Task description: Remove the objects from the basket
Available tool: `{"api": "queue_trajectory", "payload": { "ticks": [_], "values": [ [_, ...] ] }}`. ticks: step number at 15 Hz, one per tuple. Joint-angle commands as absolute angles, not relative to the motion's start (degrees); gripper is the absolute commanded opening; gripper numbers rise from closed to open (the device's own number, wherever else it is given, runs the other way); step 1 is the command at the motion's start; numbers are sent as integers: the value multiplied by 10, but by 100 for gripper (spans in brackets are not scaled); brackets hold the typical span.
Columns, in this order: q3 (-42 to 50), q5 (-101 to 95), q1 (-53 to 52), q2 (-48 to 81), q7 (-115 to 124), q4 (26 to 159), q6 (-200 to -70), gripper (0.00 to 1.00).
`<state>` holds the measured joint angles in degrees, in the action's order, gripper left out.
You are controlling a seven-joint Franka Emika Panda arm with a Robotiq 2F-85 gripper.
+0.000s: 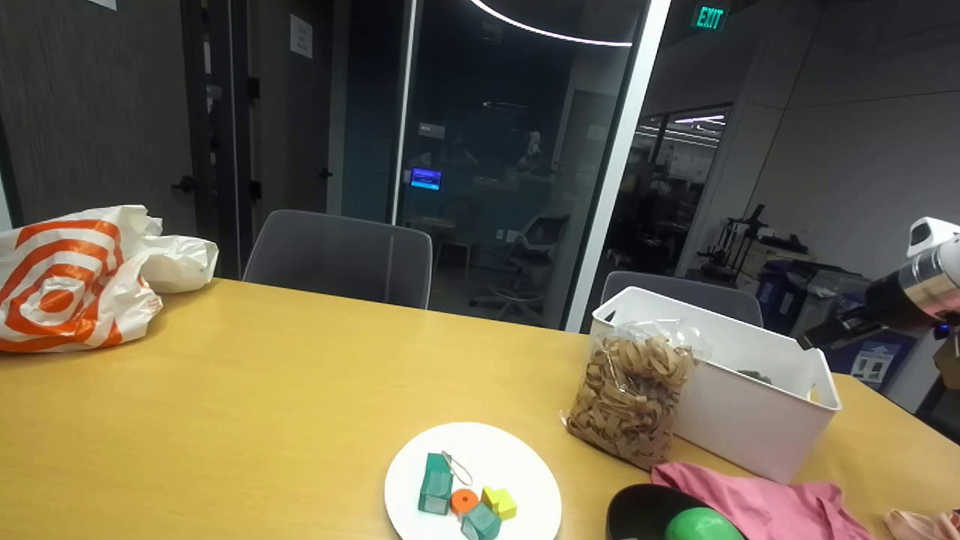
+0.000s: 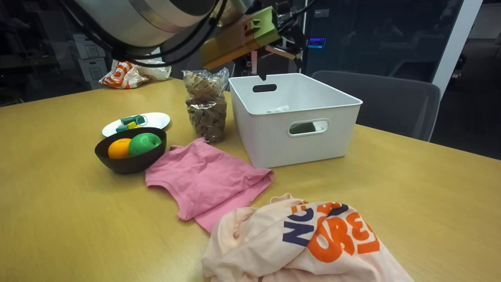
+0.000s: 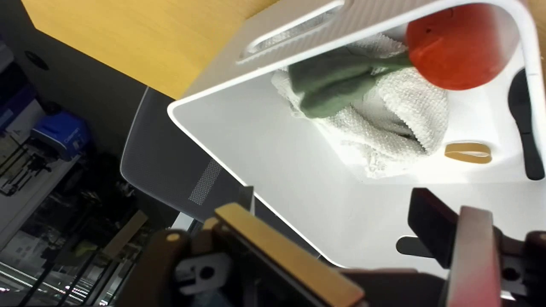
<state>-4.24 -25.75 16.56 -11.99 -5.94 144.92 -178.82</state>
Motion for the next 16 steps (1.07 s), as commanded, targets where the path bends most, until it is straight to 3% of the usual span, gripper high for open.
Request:
{"api": "queue_trajectory", "payload": {
  "ticks": [1, 11, 16],
  "values": [
    [-52, -260, 178, -126, -40, 1445, -1765, 100],
    [2, -275, 167, -115, 1, 1443, -1463, 100],
    [33, -272, 153, -60, 35, 1456, -1460, 100]
  ]
}}
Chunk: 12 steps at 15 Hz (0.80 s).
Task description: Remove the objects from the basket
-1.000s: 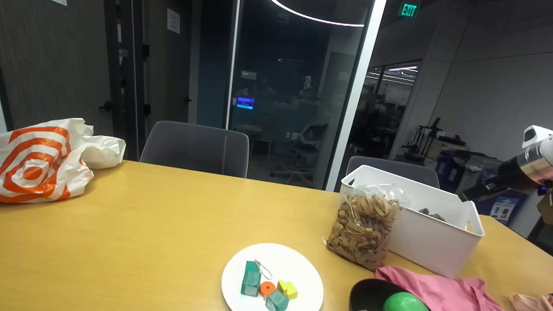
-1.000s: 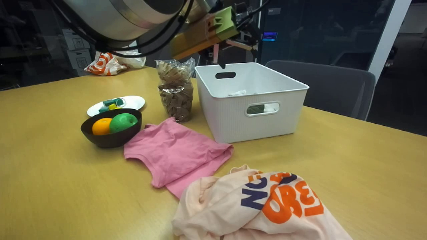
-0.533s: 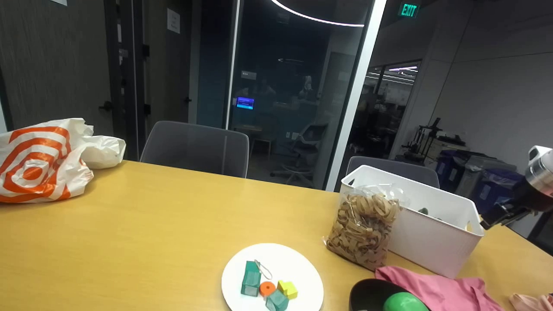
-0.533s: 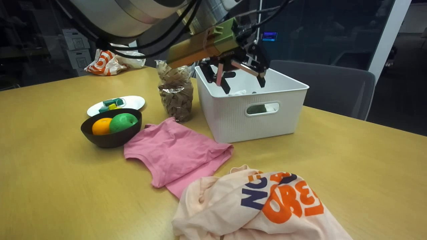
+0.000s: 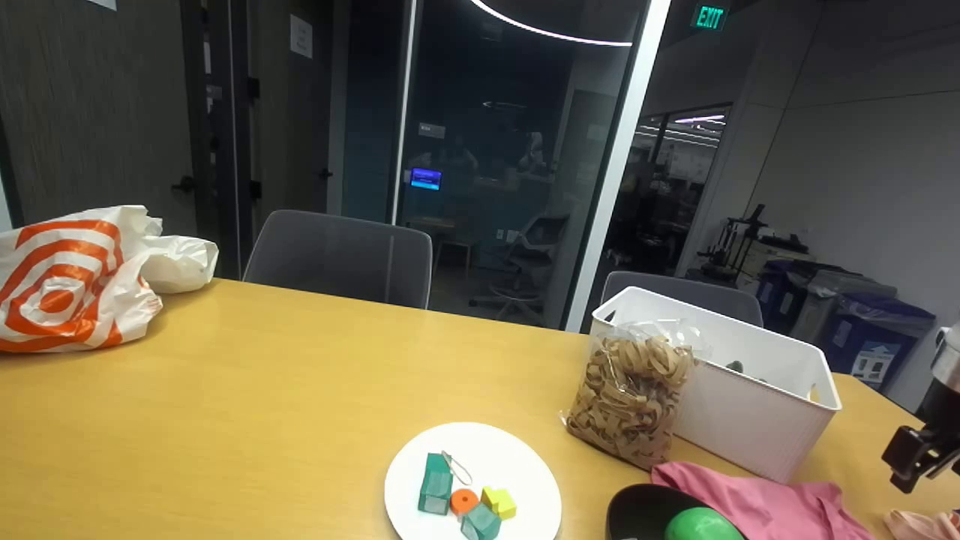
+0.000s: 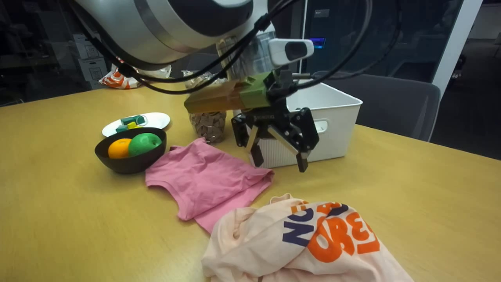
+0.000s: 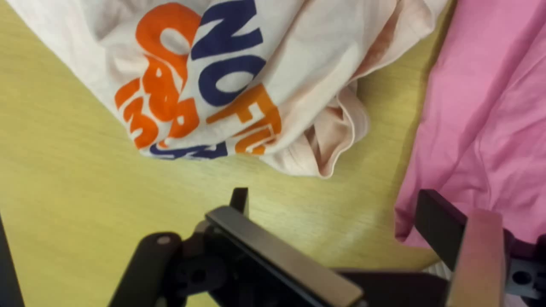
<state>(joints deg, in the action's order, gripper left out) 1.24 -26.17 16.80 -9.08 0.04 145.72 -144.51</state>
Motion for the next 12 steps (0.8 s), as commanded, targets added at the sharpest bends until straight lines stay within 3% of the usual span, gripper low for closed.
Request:
{"api": "queue_trajectory", "payload": {
  "ticks": [1, 8, 9, 10, 12],
  "values": [
    [41, -262, 150, -46, 35, 1457, -1460, 100],
    [80, -218, 139, 6, 40, 1449, -1447, 100],
    [83, -213, 137, 10, 43, 1449, -1449, 75],
    [84, -203, 135, 12, 41, 1448, -1451, 75],
    [86, -188, 131, 14, 39, 1446, -1451, 59]
  ]
}}
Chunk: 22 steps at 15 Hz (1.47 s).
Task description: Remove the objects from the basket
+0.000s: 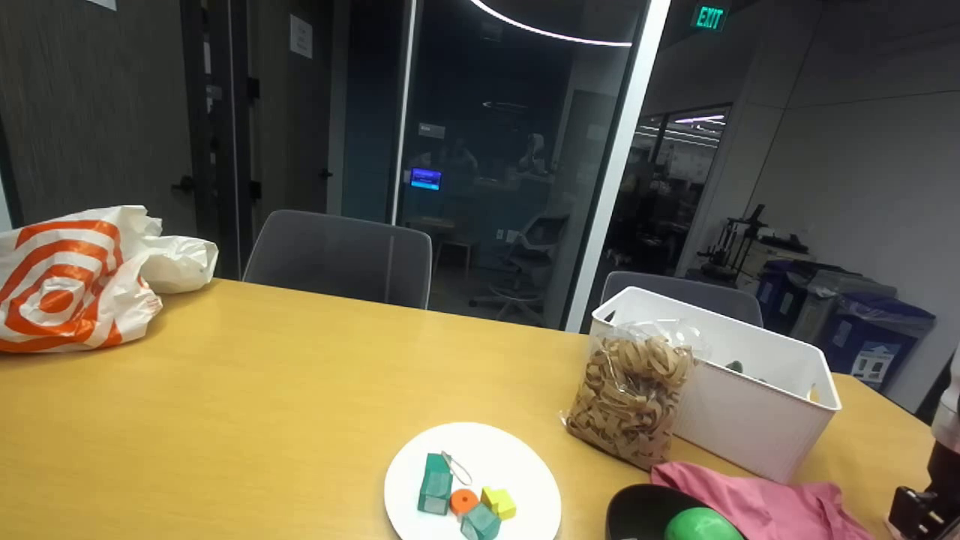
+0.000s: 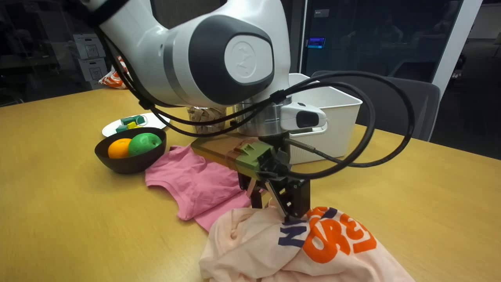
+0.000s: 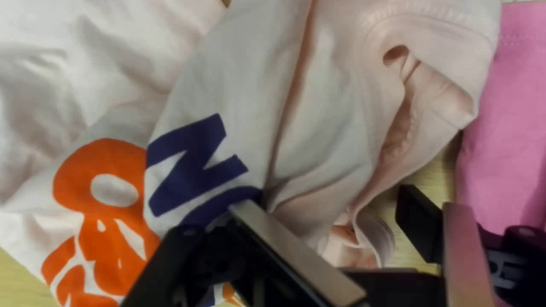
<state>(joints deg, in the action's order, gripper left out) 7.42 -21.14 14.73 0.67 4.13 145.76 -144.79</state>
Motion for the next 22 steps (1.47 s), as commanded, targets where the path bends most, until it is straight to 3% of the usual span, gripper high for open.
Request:
{"api": "queue_trajectory", "payload": {
  "ticks": [1, 6, 9, 18, 22],
  "values": [
    [86, -183, 129, 14, 39, 1445, -1452, 52],
    [102, -207, 133, 25, 95, 1415, -1428, 12],
    [122, -233, 137, 42, 163, 1395, -1396, 4],
    [172, -411, 126, 88, 389, 1327, -1228, 8],
    [156, -365, 128, 92, 352, 1314, -1164, 9]
  ]
}}
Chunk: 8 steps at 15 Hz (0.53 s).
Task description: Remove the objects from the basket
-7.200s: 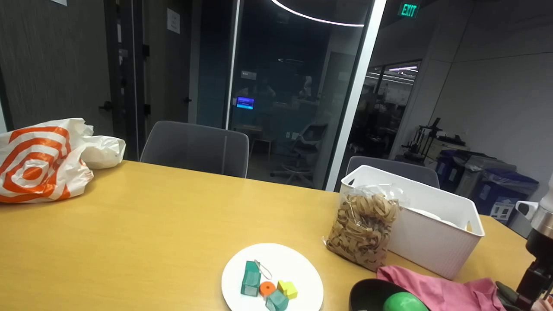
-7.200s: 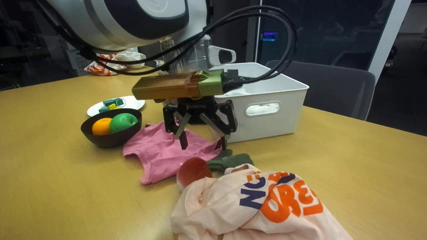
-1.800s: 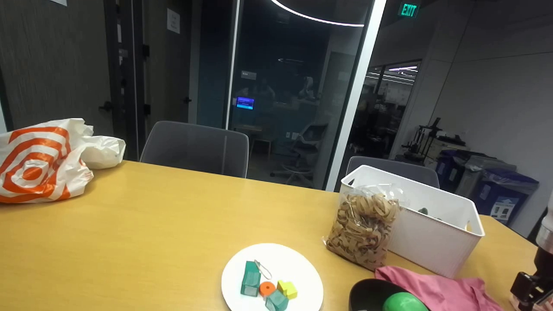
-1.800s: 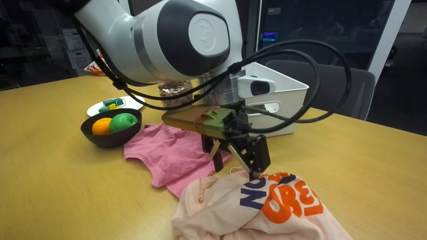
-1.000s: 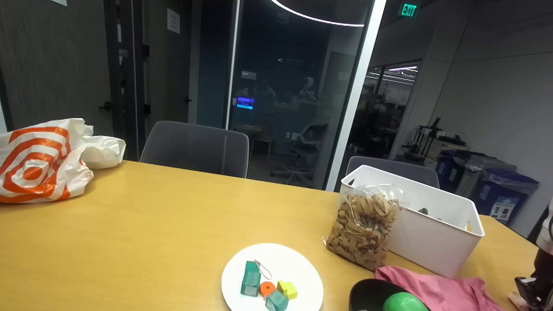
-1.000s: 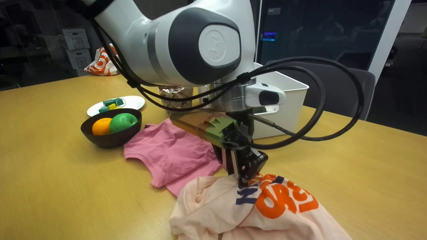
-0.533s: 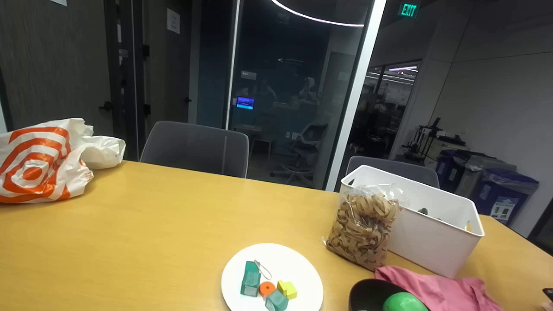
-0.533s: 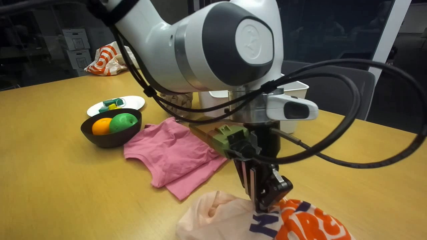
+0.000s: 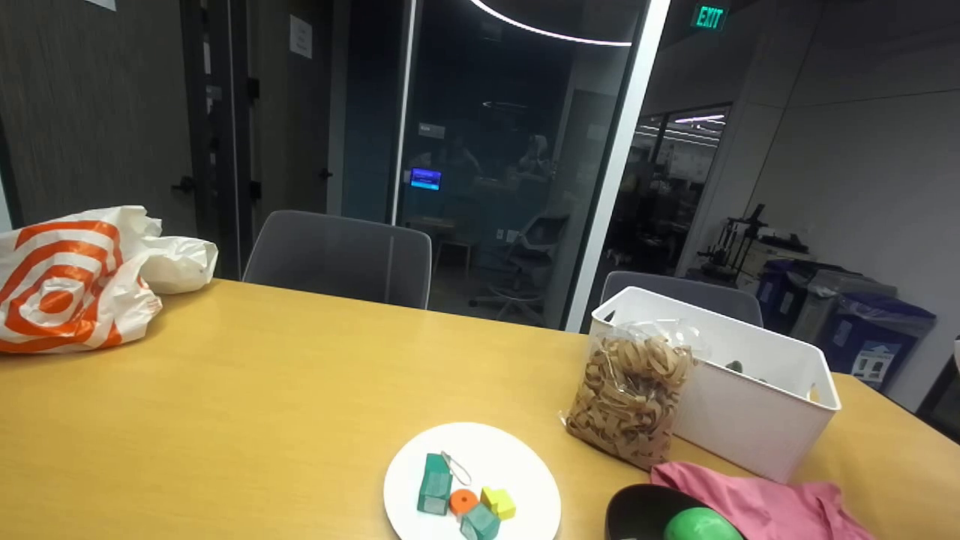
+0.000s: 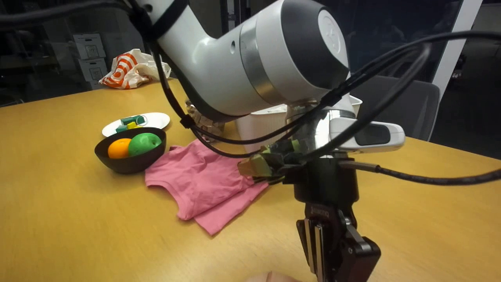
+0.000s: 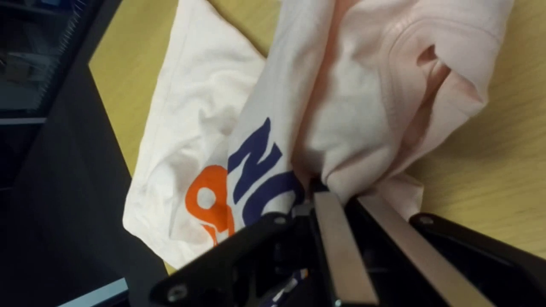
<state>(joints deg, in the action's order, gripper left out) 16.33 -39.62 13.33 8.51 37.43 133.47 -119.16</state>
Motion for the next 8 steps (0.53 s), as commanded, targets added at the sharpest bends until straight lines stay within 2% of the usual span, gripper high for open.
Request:
{"api": "queue_trajectory", "payload": {
  "ticks": [1, 8],
  "values": [
    [153, -345, 129, 89, 341, 1314, -1183, 9],
    [146, -167, 133, 103, 316, 1311, -1375, 9]
  ]
}}
